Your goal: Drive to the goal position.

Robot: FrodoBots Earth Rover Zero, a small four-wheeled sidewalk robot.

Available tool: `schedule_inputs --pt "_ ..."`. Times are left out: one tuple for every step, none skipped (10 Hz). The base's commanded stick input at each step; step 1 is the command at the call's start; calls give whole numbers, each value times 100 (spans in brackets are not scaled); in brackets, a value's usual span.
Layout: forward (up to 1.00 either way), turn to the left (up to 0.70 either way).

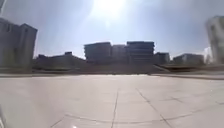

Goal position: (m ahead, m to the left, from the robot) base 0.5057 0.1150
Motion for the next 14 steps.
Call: schedule_inputs --pt "100 6" --pt "100 6" --pt "100 6" --pt "100 6" --pt "100 6" --pt "100 6" --pt "100 6" --pt "100 6" --pt "100 6" --pt "100 1" --pt "100 -6" --pt "100 -14" --pt "100 -22" --pt "100 -30"
